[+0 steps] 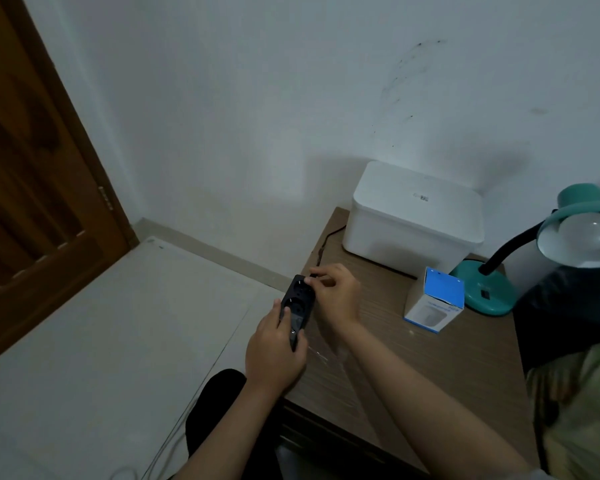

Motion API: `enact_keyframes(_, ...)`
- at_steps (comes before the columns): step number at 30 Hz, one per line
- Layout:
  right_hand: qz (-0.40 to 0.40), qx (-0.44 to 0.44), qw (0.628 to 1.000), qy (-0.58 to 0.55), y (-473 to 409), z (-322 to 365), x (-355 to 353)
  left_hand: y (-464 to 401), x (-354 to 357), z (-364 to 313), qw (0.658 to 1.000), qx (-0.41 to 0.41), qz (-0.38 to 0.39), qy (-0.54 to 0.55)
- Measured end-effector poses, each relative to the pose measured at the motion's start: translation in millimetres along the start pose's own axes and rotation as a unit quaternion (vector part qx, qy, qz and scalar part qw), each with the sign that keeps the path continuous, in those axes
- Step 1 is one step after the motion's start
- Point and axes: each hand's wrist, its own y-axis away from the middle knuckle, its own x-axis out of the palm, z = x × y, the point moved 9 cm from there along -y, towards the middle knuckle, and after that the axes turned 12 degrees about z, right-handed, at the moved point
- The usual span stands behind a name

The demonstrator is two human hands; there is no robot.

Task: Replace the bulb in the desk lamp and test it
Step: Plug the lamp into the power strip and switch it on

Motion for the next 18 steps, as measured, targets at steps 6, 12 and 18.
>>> enact_keyframes(6,0.046,-0.055,0.994,0.086,-4,2,13,0,-1,-2,1.0,0.0,-0.001,-0.01)
enact_keyframes(12,0.091,-0.086,0.985,0.119,-15,9,16,-1,-1,-2,1.0,0.002,0.0,-0.007)
enact_keyframes(18,0.133,-0.113,0.973,0.153,-14,11,21,-1,-2,-2,1.0,0.001,0.0,-0.006)
